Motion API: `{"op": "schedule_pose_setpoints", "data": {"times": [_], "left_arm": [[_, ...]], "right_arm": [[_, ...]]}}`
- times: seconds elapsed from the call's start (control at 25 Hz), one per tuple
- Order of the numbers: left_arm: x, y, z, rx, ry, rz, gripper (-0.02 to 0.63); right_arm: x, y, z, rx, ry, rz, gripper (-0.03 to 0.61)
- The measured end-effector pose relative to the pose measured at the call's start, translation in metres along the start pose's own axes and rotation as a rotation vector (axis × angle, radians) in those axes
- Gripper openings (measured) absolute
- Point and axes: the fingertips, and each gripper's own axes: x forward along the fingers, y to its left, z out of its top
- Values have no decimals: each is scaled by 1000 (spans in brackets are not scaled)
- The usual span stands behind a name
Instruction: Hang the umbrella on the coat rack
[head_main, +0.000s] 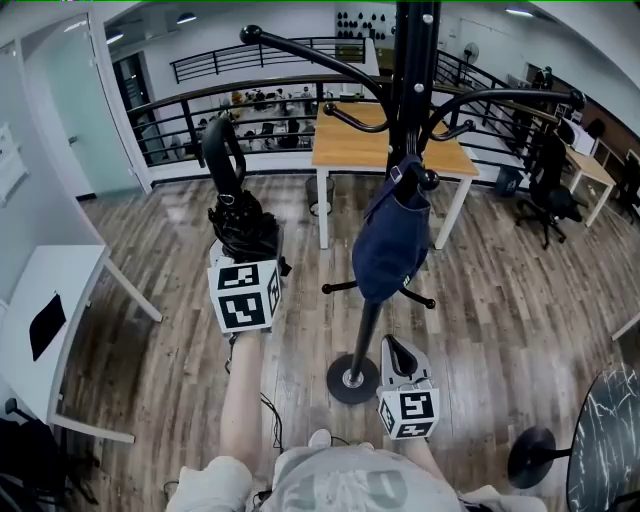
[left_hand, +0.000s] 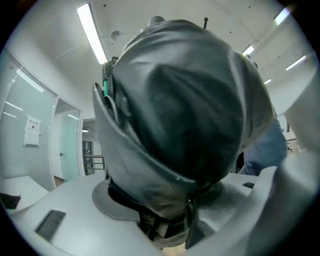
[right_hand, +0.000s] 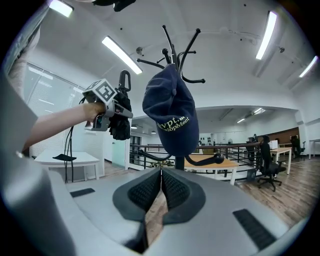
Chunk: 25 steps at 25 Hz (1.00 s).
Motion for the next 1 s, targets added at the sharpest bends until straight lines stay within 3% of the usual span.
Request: {"op": "schedule_pose_setpoints", "data": {"times": [0.24, 0.56, 1.0], "left_arm": [[9, 11, 66, 55, -72, -3, 281], [12, 5, 125, 103, -120, -14, 281], [13, -5, 150, 155, -124, 3, 281]], "right_arm": [[-1, 0, 2, -1, -2, 0, 31], [2, -3, 11, 14, -39, -9, 31], [-11, -9, 10, 32, -45, -1, 31]]}}
